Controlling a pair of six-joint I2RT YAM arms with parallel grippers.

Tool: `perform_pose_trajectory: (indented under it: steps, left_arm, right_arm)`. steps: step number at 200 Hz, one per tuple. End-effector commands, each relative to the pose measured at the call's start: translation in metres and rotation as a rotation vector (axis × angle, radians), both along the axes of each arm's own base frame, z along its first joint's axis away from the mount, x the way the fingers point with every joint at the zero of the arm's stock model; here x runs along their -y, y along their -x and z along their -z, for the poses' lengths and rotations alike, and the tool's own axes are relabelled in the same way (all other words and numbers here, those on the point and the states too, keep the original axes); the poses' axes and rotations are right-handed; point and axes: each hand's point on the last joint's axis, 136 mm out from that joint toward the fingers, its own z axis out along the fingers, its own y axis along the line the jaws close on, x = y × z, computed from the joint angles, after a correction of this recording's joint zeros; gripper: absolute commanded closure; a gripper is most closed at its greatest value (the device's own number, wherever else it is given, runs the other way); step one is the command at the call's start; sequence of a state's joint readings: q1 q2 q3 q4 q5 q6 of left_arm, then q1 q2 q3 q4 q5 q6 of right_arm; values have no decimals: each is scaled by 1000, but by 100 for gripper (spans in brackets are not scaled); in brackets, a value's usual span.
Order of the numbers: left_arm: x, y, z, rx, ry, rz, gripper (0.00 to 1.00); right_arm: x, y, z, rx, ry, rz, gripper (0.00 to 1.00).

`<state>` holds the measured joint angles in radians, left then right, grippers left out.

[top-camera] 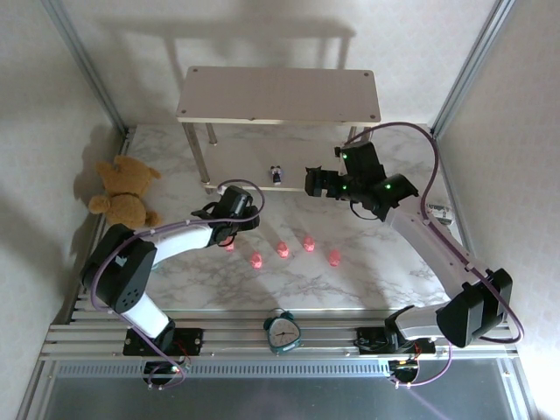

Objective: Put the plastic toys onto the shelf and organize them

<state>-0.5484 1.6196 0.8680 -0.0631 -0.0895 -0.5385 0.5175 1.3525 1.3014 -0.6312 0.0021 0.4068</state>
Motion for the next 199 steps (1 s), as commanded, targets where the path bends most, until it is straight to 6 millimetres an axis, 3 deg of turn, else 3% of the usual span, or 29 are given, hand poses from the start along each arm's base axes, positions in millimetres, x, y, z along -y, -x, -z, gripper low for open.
perform_pose_trajectory:
  steps: [1, 142, 199]
  left_arm:
    - [-2, -5, 0, 1, -49, -7, 36]
    - [7, -22, 23, -41, -111, 13, 41]
    - [5, -22, 19, -30, -133, 36, 57]
  right_arm:
    - [2, 0, -3, 16, -21, -6, 1]
    - [13, -10, 7, -3, -41, 24, 1]
    - [14, -12, 11, -13, -47, 28, 1]
